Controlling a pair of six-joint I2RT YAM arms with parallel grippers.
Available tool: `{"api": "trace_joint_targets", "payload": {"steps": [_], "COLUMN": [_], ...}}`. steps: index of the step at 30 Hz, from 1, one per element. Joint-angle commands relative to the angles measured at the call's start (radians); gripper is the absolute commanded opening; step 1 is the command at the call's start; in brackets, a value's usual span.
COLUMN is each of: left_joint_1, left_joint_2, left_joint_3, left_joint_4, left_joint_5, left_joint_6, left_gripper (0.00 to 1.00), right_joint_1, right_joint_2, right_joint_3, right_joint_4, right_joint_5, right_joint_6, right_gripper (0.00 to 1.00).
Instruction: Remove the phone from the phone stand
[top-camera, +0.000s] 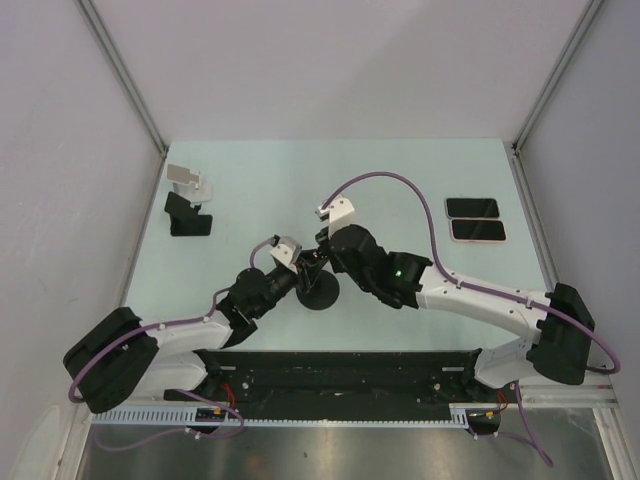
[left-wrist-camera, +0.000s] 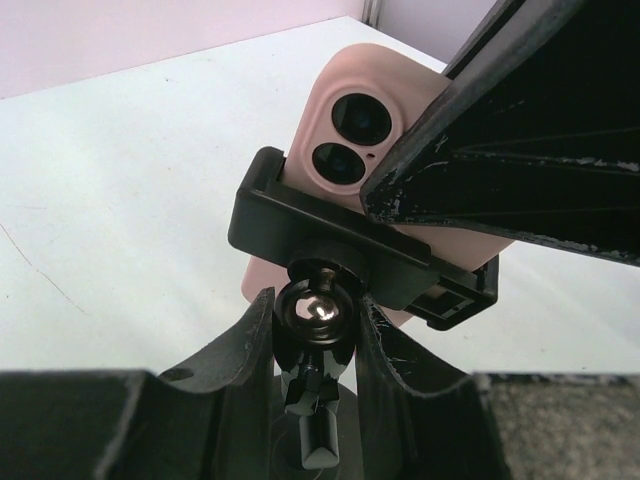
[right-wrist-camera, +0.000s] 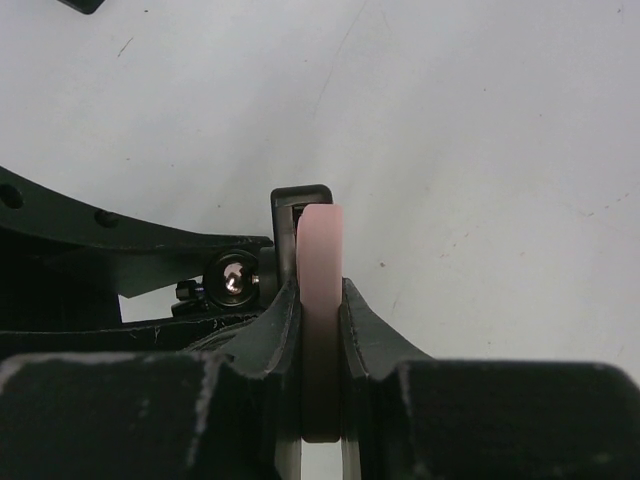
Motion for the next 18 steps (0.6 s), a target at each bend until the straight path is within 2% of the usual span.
{"api": "trace_joint_targets", "payload": {"steps": [1, 7, 18], "left_joint_1": [0.057, 0.054, 0.042], "left_joint_2": [-0.005, -0.020, -0.023], "left_joint_3": [0.025, 0.008, -0.003], "left_joint_4": [-0.082, -0.070, -0.045], "left_joint_5": [-0.237, -0.256, -0.246], "left_joint_6": [-0.033, -0.054, -0.072], "left_gripper": [0.00, 0.00, 0.00], "right_joint_1": [0.028, -0.019, -0.048], "right_joint_2": [-0.099, -0.139, -0.118], "right_joint_3": [0.002, 0.005, 0.026], "right_joint_4": [-0.092, -0.092, -0.088], "right_joint_5": [0.034, 0.117, 0.181], "right_joint_6": [0.099, 0.194, 0.246], "right_gripper": [0.00, 0.00, 0.00]}}
